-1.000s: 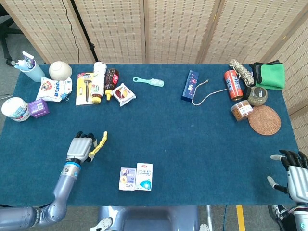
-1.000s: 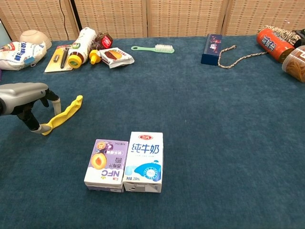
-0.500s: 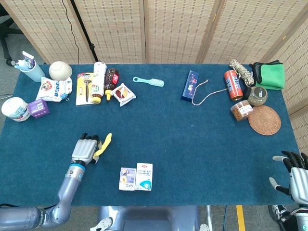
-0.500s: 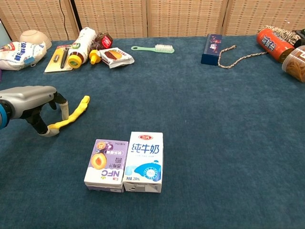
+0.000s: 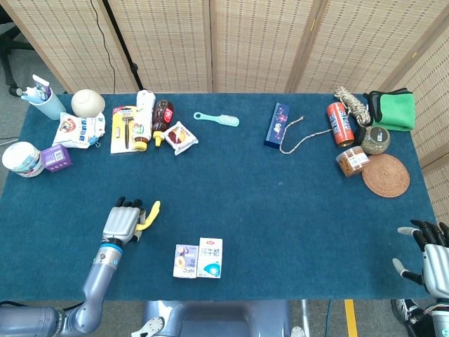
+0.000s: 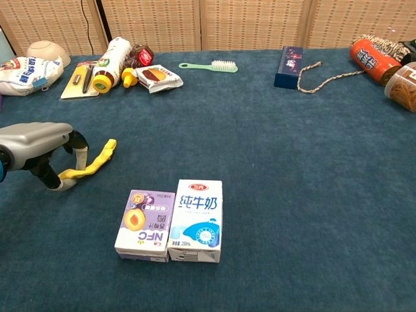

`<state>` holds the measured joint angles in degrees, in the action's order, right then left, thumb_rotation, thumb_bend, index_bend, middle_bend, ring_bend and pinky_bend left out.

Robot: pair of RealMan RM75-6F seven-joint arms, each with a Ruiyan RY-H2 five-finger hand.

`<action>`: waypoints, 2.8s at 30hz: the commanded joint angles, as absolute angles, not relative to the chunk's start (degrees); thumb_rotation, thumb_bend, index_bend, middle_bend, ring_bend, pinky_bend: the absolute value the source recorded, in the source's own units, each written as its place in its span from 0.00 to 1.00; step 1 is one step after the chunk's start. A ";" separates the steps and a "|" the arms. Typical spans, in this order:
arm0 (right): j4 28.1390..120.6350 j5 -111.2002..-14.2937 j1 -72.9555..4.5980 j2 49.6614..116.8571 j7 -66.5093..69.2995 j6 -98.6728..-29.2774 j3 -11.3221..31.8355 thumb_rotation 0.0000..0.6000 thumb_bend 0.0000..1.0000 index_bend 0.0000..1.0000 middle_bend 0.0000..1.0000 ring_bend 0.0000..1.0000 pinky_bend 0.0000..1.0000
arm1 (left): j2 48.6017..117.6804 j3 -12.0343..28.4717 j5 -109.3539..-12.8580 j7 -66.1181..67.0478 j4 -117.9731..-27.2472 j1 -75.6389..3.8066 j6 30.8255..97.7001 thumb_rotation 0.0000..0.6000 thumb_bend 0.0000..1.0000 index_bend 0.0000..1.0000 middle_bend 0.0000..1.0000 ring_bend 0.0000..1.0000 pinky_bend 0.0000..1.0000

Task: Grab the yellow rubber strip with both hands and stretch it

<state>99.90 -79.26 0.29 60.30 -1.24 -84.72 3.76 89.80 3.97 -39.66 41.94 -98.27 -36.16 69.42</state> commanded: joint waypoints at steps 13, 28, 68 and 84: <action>101.48 -80.18 -0.18 59.62 -1.44 -84.69 4.11 1.00 0.25 0.29 0.18 0.14 0.00 | 84.02 4.14 -46.68 39.31 -100.56 -35.83 69.20 1.00 0.43 0.62 0.24 0.24 0.09; 105.42 -82.78 -5.18 57.81 2.81 -80.06 6.31 1.00 0.25 0.30 0.18 0.15 0.03 | 72.69 9.11 -50.51 31.75 -106.90 -40.00 59.80 1.00 0.43 0.65 0.26 0.25 0.09; 101.73 -80.92 -21.13 70.23 20.24 -63.91 9.42 1.00 0.25 0.38 0.17 0.09 0.00 | 69.79 14.53 -46.80 17.69 -104.55 -64.72 34.50 1.00 0.43 0.67 0.26 0.22 0.09; 99.42 -79.90 -23.75 75.02 24.26 -62.62 9.95 1.00 0.25 0.40 0.14 0.01 0.00 | 73.88 11.61 -38.08 20.68 -101.45 -74.03 37.85 1.00 0.43 0.69 0.00 0.00 0.03</action>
